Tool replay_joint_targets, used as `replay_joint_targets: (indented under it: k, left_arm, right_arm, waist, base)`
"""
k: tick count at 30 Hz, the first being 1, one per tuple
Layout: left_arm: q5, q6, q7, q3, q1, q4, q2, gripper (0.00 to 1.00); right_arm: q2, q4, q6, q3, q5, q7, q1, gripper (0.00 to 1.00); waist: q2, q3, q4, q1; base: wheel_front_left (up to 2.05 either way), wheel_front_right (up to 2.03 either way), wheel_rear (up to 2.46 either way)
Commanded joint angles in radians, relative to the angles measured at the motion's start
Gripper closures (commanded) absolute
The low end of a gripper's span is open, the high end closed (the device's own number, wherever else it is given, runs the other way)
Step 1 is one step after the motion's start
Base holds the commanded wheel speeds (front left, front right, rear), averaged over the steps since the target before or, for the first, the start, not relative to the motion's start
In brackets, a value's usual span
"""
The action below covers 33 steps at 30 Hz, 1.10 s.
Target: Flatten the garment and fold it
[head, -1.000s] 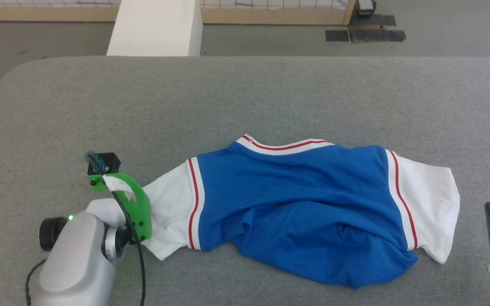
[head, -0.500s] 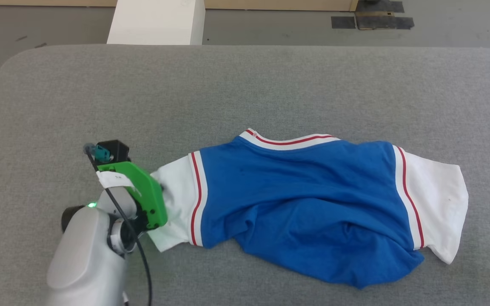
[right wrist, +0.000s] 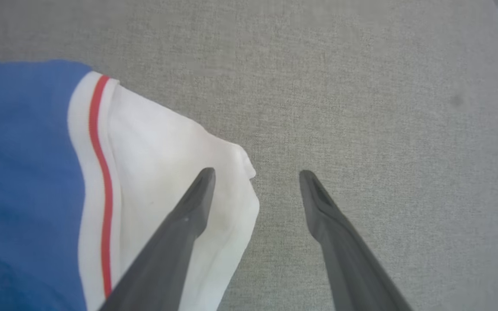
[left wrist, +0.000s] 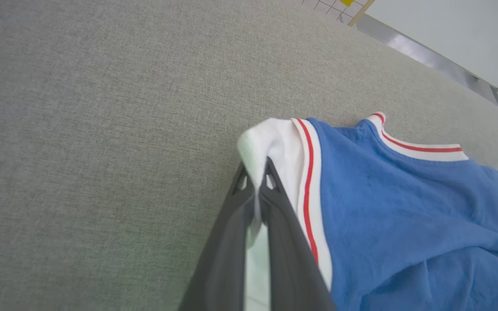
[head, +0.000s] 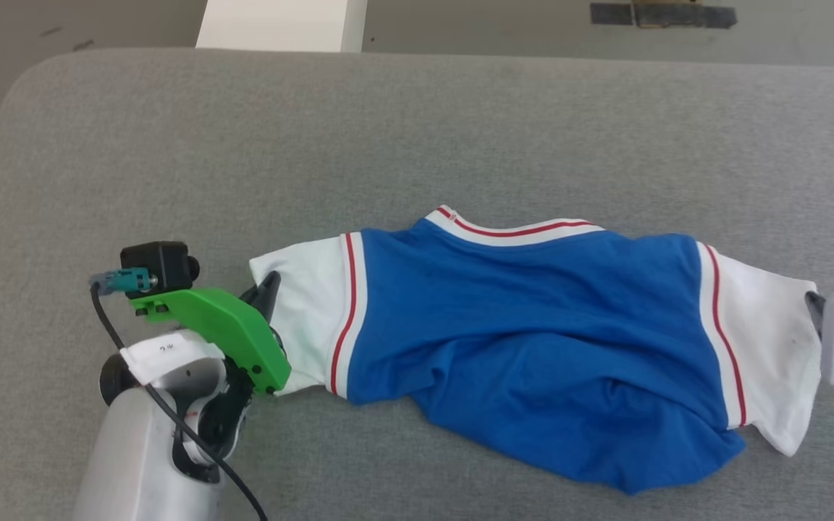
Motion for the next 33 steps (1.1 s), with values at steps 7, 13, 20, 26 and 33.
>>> replay_joint_targets:
  k: [7,13,20,26,33]
  left_arm:
    - [-0.005,0.010,0.007,-0.031,0.036,-0.055,-0.017,1.00]
    - [-0.014,0.004,-0.008,-0.045,0.035,-0.053,-0.027,1.00]
    - [-0.054,-0.025,-0.061,-0.024,-0.011,-0.041,-0.034,1.00]
    - [-0.124,-0.051,-0.078,0.016,-0.143,-0.030,-0.038,1.00]
    - [-0.107,-0.059,-0.042,0.013,-0.398,0.065,0.002,1.00]
  right_arm:
    - [-0.057,0.116,0.003,0.126,-0.037,0.117,-0.032,0.00]
    - [-0.069,0.158,0.003,0.169,0.007,0.165,-0.031,0.85]
    - [-0.054,0.116,0.003,0.119,0.084,0.091,-0.085,1.00]
    - [-0.059,0.059,0.003,0.098,0.172,0.048,-0.185,1.00]
    - [-0.065,0.030,0.003,0.045,0.216,0.032,-0.381,1.00]
  waist:
    - [0.0000,0.062,0.052,0.0000]
    - [0.0000,0.061,0.046,0.0000]
    - [0.0000,-0.008,0.014,0.0000]
    - [0.0000,-0.091,-0.017,0.0000]
    - [0.0000,-0.126,-0.038,0.0000]
  base:
    - [0.00,0.00,0.00]
    - [0.00,0.00,0.00]
    - [0.00,0.00,0.00]
    - [0.00,0.00,0.00]
    - [0.00,0.00,0.00]
